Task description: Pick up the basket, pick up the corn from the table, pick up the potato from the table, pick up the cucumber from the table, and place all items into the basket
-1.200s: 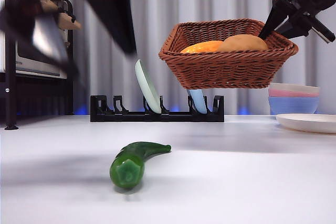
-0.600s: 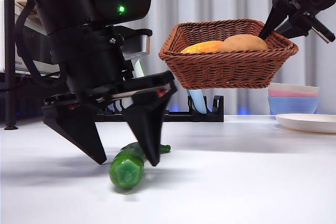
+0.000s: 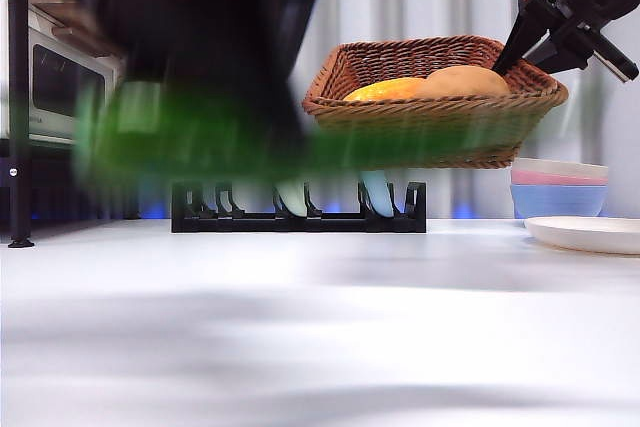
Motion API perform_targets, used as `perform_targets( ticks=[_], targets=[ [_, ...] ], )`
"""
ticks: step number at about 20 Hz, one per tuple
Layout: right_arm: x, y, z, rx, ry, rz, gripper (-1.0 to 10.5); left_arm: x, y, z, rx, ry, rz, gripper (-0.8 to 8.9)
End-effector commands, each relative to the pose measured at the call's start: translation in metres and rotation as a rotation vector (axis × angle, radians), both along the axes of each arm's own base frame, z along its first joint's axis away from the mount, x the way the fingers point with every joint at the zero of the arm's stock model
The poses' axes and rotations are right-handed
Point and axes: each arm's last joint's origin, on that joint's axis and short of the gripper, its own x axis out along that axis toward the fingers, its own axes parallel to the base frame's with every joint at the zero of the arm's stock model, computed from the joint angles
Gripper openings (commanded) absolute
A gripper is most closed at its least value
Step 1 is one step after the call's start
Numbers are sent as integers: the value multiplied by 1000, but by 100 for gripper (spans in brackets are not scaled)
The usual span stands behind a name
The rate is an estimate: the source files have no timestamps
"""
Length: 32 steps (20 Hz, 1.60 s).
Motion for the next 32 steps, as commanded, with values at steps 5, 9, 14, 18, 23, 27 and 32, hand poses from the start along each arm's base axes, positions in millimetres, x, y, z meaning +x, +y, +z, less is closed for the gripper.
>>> perform_targets(
  ticks=[5,9,14,18,23,27,32],
  targets=[
    [-1,2,5,19,2,6,-11,26,-14,127,-308,-653,91,-8],
    [-4,11,2,14,36,36,-11,54,-21,155,-211,-1095,560,-8],
    [-9,35,2,12,33,110,-11,94,-29,123,-75,-1111,682,-8],
    [-11,43,3,12,33,134,-11,115,-26,88,69,-1010,681,154],
    [-11,42,2,11,33,132,-11,117,-23,89,66,-983,726,656],
    [-10,43,0,-1,36,134,-12,99,-13,113,30,-1002,732,656],
    [6,47,-31,-20,139,137,-12,52,21,176,-136,-1089,782,656]
  ],
)
